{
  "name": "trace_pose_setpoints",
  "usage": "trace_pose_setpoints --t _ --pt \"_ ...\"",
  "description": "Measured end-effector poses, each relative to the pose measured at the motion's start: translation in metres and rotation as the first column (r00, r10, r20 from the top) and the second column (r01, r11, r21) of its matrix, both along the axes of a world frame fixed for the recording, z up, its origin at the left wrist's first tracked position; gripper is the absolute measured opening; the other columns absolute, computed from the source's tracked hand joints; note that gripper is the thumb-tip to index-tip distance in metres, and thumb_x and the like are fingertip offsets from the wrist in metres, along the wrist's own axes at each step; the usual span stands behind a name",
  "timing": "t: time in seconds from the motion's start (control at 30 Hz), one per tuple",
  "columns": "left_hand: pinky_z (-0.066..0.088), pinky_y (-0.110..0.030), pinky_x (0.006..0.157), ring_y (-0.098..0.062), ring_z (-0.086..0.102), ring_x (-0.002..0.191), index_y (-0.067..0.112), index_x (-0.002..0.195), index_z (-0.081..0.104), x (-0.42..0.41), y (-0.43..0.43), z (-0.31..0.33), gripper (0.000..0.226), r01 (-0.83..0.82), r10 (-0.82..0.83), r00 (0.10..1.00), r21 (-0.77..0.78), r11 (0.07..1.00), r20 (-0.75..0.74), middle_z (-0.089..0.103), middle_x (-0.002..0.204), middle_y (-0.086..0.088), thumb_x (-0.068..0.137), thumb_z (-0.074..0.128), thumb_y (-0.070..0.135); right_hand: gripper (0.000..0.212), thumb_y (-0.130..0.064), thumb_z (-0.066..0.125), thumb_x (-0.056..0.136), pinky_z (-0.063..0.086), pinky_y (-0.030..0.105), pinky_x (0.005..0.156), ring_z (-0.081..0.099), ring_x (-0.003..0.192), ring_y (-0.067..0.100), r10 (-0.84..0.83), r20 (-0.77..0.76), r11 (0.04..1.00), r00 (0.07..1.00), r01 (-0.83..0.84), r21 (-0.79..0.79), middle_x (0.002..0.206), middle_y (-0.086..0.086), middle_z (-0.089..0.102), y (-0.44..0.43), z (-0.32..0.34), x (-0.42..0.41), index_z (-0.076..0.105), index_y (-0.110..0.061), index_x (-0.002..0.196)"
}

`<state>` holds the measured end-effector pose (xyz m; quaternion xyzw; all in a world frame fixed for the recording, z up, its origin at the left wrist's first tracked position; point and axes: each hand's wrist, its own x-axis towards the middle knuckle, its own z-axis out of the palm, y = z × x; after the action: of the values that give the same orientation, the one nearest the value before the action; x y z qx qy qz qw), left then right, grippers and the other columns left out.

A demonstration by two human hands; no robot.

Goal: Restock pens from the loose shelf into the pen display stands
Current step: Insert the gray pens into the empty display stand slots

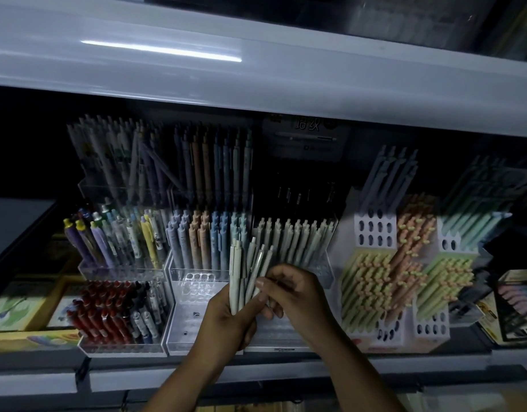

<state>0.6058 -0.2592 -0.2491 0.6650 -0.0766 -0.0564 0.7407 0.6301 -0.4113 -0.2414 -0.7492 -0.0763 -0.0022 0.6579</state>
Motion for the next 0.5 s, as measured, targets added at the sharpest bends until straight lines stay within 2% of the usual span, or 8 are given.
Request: trace_pose_setpoints --t 0.13,0.27,0.3,0.37,0.43,0.5 --pt "0.029 -0.023 0.040 -0.014 0.032 0.033 -0.010 0.096 0.063 0.001 -0.002 0.000 0.027 -0.020 0.020 0.999 -0.001 1.000 -0.044 0.059 0.047 0.001 0.104 0.050 0.013 0.015 -0.010 0.065 0.097 0.053 0.041 0.058 0.062 0.059 0.029 -0.166 0.013 0.983 0.986 0.164 0.084 0.066 0.017 0.063 -0.009 -0.005 0.009 0.067 0.001 0.088" --pt "0.027 -0.024 0.040 -0.016 0.032 0.032 -0.017 0.101 0.055 0.002 -0.001 -0.004 0.033 -0.042 0.041 0.994 -0.010 0.999 -0.101 0.060 0.048 -0.003 0.104 0.051 0.016 0.013 -0.006 0.060 0.099 0.057 0.038 0.059 0.064 0.061 0.027 -0.433 0.050 0.888 0.900 0.416 0.196 0.068 0.016 0.064 -0.030 0.000 0.016 0.064 0.000 0.088" --pt "0.027 -0.024 0.040 -0.017 0.032 0.033 -0.017 0.101 0.054 0.002 -0.001 -0.005 0.034 -0.047 0.045 0.992 -0.015 0.999 -0.114 0.060 0.049 -0.004 0.104 0.052 0.016 0.016 -0.006 0.059 0.100 0.056 0.035 0.059 0.064 0.060 0.023 -0.504 0.102 0.859 0.858 0.485 0.167 0.066 0.014 0.063 -0.037 0.000 0.019 0.062 0.000 0.085" --pt "0.027 -0.024 0.040 -0.017 0.031 0.033 -0.017 0.101 0.054 0.004 0.000 -0.006 0.034 -0.054 0.051 0.991 -0.023 0.998 -0.125 0.059 0.049 -0.004 0.103 0.052 0.017 0.022 -0.009 0.060 0.099 0.051 0.026 0.058 0.063 0.058 0.014 -0.575 0.299 0.795 0.762 0.606 -0.016 0.063 0.008 0.062 -0.050 -0.002 0.024 0.057 -0.004 0.078" --pt "0.026 -0.024 0.040 -0.017 0.031 0.033 -0.017 0.099 0.054 0.004 -0.001 -0.006 0.034 -0.052 0.048 0.990 -0.030 0.998 -0.130 0.057 0.047 -0.003 0.103 0.052 0.016 0.025 -0.013 0.063 0.098 0.041 0.016 0.056 0.057 0.058 0.002 -0.552 0.496 0.683 0.670 0.705 -0.192 0.061 0.000 0.058 -0.056 -0.004 0.026 0.056 -0.008 0.075" --pt "0.026 -0.024 0.040 -0.017 0.031 0.033 -0.016 0.096 0.055 0.004 -0.002 -0.007 0.033 -0.048 0.044 0.991 -0.027 0.998 -0.125 0.057 0.047 -0.003 0.103 0.053 0.016 0.022 -0.011 0.064 0.097 0.033 0.006 0.057 0.052 0.058 -0.006 -0.540 0.592 0.597 0.599 0.768 -0.232 0.061 -0.003 0.055 -0.058 -0.006 0.027 0.059 -0.006 0.076"
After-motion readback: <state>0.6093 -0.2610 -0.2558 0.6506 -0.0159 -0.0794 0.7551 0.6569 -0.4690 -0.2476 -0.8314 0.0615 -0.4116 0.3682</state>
